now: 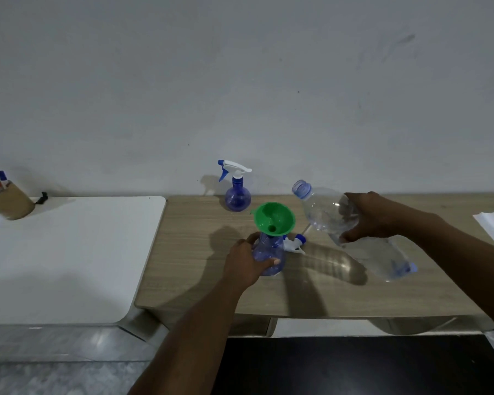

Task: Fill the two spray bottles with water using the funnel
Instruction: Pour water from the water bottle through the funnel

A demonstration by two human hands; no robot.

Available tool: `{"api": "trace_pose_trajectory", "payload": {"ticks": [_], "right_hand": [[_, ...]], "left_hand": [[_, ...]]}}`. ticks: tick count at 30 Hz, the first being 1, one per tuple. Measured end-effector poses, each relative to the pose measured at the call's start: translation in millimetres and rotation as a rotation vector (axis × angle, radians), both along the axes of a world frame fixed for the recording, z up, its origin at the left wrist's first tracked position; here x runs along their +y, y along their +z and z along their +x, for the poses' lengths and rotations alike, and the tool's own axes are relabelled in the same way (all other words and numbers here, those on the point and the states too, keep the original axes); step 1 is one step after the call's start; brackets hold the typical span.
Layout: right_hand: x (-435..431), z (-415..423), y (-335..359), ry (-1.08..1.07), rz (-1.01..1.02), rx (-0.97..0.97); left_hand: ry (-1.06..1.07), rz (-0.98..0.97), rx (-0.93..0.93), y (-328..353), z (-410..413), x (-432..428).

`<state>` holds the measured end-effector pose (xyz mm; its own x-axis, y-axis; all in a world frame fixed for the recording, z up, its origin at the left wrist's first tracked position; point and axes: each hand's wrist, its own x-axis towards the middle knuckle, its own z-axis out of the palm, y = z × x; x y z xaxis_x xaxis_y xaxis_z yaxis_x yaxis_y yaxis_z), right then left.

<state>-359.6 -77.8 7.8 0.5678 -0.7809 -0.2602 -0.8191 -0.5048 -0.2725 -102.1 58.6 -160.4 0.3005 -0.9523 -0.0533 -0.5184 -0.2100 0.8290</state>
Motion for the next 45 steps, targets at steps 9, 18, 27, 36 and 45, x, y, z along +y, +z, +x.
{"api": "trace_pose_trajectory", "payload": {"ticks": [9,18,27,36,45], "right_hand": [[0,-9,-23,-0.264,-0.092,-0.496],[5,-2,-66,-0.574,-0.17,-0.851],[10,-1,-84,-0.649,-0.16,-0.911],[107,28,-117,-0.956,-0.183,-0.932],[80,99,-35,-0.065,-0.328,-0.581]], "left_hand": [[-0.04,0.01,-0.001,6,-1,1],[-0.044,0.015,0.008,11,-2,4],[-0.026,0.025,-0.01,9,-2,4],[-0.027,0.084,-0.037,4,-1,3],[0.016,0.098,-0.025,4,2,4]]}}
